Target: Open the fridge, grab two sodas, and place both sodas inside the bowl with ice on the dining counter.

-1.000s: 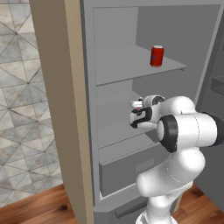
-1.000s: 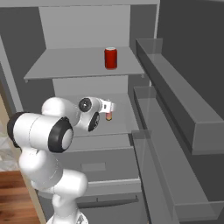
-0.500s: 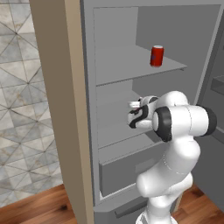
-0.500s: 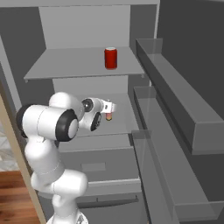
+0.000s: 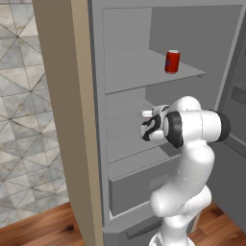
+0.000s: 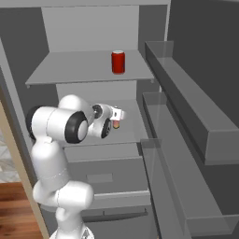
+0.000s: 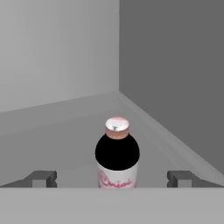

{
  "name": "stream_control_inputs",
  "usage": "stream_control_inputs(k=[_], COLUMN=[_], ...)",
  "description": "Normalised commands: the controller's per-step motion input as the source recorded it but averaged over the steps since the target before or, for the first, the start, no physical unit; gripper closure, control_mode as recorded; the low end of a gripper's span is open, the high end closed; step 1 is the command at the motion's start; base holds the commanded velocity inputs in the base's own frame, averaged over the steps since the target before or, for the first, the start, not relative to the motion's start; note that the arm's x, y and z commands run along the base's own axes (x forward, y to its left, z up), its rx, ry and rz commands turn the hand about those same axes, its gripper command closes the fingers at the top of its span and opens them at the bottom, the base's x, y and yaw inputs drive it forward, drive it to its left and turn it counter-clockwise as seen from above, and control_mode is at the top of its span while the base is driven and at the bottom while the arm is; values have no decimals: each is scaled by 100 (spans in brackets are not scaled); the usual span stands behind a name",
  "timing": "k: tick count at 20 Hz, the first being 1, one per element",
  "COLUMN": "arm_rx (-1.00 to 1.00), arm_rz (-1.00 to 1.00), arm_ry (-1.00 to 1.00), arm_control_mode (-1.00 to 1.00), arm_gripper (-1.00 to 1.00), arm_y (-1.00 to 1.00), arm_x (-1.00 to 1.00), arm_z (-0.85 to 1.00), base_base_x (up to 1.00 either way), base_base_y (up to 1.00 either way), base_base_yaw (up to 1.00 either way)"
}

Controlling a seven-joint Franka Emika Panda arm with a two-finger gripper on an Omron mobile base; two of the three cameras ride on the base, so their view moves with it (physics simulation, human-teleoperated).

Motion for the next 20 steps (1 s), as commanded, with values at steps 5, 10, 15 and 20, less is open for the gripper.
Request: stream_control_inputs(k=[5,10,15,20], arm_rx=[3,3,2,1], arm_rz=[0,0,0,0], arm_ry=[0,0,0,0], arm_control_mode=[-100,-100,-100,-100], arm_gripper=[-100,-100,-100,-100], arm_y=[-14,-19,-15,-4], arm_x=[14,7,7,8], arm_z=[-11,-11,-11,-10], base_base_x=[0,0,0,0], base_base_y=[0,0,0,0], base_base_yaw=[0,0,0,0])
